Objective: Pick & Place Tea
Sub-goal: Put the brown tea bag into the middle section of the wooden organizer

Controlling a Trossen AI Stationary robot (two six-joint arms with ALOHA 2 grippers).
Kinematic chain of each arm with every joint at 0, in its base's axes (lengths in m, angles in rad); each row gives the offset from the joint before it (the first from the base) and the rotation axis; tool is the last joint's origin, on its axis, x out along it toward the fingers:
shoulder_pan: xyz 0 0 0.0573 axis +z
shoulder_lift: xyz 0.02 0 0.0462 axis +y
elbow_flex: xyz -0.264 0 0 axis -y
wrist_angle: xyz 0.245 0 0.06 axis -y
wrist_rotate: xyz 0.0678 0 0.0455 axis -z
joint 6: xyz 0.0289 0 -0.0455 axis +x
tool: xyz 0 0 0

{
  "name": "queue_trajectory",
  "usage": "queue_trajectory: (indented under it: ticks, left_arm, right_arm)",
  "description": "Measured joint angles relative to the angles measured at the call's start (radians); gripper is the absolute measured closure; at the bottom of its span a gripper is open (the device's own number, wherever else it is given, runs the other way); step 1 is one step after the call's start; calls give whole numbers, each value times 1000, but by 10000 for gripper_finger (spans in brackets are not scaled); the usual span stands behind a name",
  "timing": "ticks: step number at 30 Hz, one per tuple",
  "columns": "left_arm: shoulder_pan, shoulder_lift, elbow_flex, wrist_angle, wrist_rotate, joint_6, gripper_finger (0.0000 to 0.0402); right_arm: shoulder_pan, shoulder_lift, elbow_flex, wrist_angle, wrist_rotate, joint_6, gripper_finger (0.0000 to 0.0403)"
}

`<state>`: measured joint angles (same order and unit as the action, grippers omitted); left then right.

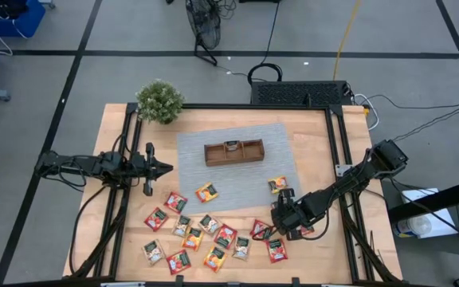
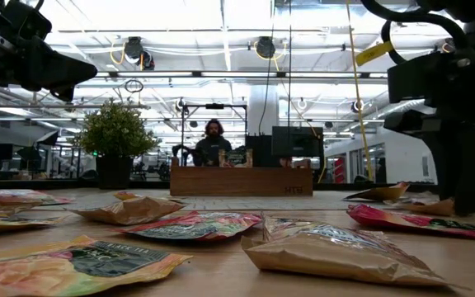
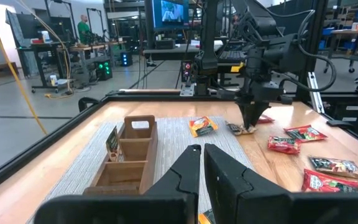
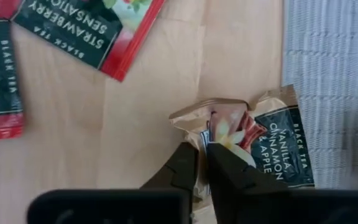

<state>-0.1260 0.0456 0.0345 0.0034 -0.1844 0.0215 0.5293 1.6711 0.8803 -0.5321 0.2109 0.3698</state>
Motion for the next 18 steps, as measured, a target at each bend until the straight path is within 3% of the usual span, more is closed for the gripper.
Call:
queue_trajectory:
  ticks: [8,13,18]
  left_arm:
    - [0,0,0,0,0,0,371]
    - [0,0,0,0,0,0,371]
    - [0,0,0,0,0,0,371]
  right_arm:
    - [31,-21,3,27,112,-58,391]
    - [72,-55,48,42,324,-146,391]
    - [68,-55,56,146,565,-395,392]
